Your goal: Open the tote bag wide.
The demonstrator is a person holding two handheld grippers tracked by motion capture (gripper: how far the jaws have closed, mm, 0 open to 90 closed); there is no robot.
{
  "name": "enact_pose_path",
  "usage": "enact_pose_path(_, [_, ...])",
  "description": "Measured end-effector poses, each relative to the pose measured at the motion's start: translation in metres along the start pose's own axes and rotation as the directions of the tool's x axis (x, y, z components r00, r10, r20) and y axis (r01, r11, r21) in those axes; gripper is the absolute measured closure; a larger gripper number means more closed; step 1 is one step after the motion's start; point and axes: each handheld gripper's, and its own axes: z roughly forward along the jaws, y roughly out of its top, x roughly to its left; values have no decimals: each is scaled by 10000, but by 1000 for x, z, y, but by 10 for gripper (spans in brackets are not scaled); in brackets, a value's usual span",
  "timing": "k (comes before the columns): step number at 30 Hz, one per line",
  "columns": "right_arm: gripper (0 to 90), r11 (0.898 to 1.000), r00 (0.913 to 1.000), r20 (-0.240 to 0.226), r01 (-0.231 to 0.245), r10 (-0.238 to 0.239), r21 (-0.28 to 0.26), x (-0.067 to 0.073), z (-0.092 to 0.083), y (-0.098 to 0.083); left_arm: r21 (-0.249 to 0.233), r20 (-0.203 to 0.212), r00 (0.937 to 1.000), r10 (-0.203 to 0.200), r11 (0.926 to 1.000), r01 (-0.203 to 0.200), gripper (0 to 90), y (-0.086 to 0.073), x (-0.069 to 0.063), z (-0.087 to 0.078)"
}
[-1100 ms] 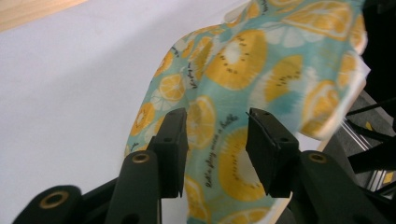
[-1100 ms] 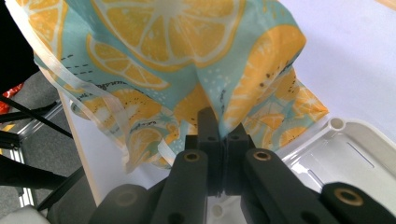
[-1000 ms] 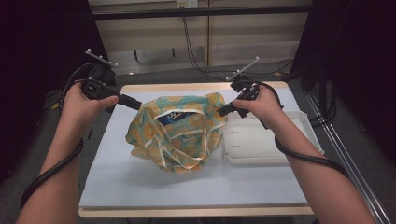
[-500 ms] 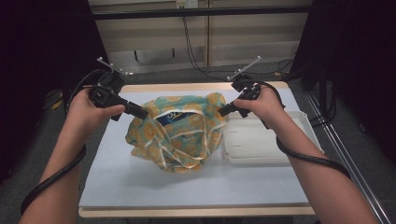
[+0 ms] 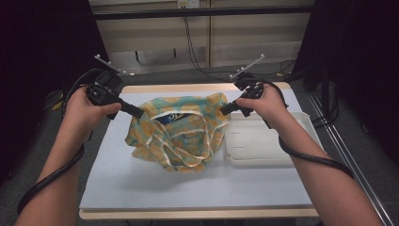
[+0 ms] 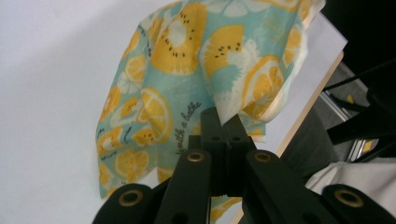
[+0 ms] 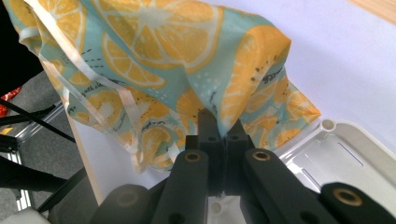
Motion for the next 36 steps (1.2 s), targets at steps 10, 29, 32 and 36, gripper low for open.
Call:
enact_pose_path(10, [900, 9990, 9998, -119, -178, 174, -409, 2, -20, 6, -776, 48, 9992, 397, 9962, -392, 900, 16, -8, -24])
enact_pose_path(29, [900, 9978, 9990, -125, -445, 440, -483, -11, -14, 28, -380, -416, 9975, -576, 9977, 560, 900, 35, 36, 16])
enact_pose_path(32, [900, 9992, 9995, 5, -328, 328, -212, -10, -8, 26, -199, -203, 9978, -631, 9978, 627, 900, 32, 39, 30])
enact_pose_path(36, [898, 9998, 9997, 104, -216, 216, -7, -10, -1, 22, 79, -28, 9979, -646, 9979, 647, 900, 27, 43, 44])
